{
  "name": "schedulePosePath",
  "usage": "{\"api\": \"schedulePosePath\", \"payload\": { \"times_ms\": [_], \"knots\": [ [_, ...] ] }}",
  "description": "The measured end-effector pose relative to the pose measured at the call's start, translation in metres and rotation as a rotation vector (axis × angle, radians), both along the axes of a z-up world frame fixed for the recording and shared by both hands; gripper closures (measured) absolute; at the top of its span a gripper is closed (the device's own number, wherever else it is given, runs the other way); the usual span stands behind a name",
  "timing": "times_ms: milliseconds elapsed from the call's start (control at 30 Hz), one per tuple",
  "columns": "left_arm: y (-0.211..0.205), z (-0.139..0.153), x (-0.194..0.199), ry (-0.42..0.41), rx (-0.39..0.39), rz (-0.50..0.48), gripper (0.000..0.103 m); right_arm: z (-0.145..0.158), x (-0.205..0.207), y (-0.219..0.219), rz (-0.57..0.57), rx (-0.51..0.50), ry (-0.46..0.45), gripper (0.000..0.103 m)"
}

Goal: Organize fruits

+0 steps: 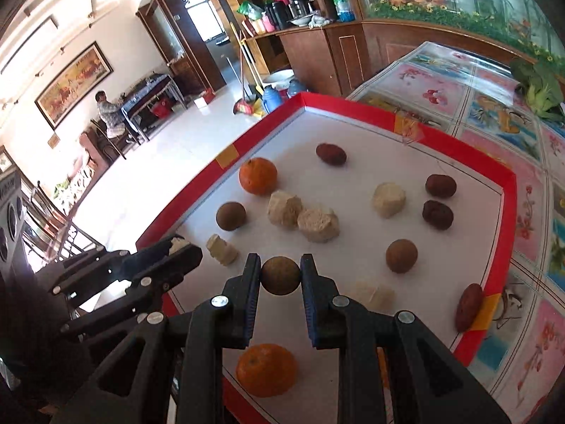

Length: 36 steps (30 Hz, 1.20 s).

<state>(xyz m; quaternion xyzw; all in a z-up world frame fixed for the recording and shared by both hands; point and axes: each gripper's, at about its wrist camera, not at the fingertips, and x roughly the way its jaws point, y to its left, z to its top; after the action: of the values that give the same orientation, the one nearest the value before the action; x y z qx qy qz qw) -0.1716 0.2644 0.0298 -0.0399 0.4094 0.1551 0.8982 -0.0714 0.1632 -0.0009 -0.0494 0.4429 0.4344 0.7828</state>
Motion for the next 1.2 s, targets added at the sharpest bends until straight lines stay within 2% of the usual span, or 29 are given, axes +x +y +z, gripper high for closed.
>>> {"api": "schedulePosePath", "payload": {
  "times_ms": [133, 233, 300, 367, 400, 433, 533, 667, 733, 833, 933, 1067, 1200],
  "knots": [
    [0.003, -0.009, 0.003, 0.022, 0.02, 0.019, 0.087, -0.009, 0.001, 0.004, -0.003, -0.035, 0.021, 0.081],
    [0.007, -0.012, 0.004, 0.028, 0.02, 0.039, 0.086, -0.005, -0.002, 0.007, 0.003, -0.046, -0.004, 0.081],
    [0.009, -0.015, 0.005, 0.049, 0.029, 0.063, 0.085, -0.003, -0.002, 0.006, 0.007, -0.052, -0.003, 0.077],
    [0.009, -0.014, 0.004, 0.046, 0.03, 0.079, 0.071, 0.001, -0.003, -0.001, -0.004, -0.038, -0.007, 0.069],
    [0.009, -0.012, 0.003, 0.045, 0.044, 0.094, 0.05, 0.004, -0.003, -0.006, -0.005, -0.022, -0.008, 0.068],
    [0.008, -0.01, 0.0, 0.035, 0.063, 0.108, 0.035, 0.007, -0.003, -0.011, -0.001, -0.003, -0.009, 0.065],
    [0.002, 0.008, -0.011, -0.03, 0.123, 0.131, 0.021, 0.022, -0.01, -0.03, -0.012, 0.053, -0.04, 0.056],
    [-0.009, 0.033, -0.024, -0.098, 0.162, 0.141, 0.013, 0.048, -0.019, -0.062, -0.057, 0.113, -0.119, 0.048],
    [-0.017, 0.048, -0.032, -0.135, 0.179, 0.141, 0.004, 0.062, -0.025, -0.078, -0.089, 0.147, -0.165, 0.043],
    [-0.031, 0.071, -0.046, -0.202, 0.219, 0.147, 0.0, 0.082, -0.039, -0.102, -0.152, 0.175, -0.272, 0.031],
    [-0.046, 0.091, -0.058, -0.247, 0.252, 0.15, 0.0, 0.099, -0.054, -0.126, -0.211, 0.214, -0.351, 0.024],
    [-0.072, 0.109, -0.073, -0.288, 0.327, 0.16, 0.0, 0.116, -0.073, -0.156, -0.277, 0.259, -0.404, 0.022],
    [-0.093, 0.124, -0.086, -0.314, 0.298, 0.122, 0.0, 0.129, -0.089, -0.174, -0.324, 0.26, -0.478, 0.019]
  ]
}}
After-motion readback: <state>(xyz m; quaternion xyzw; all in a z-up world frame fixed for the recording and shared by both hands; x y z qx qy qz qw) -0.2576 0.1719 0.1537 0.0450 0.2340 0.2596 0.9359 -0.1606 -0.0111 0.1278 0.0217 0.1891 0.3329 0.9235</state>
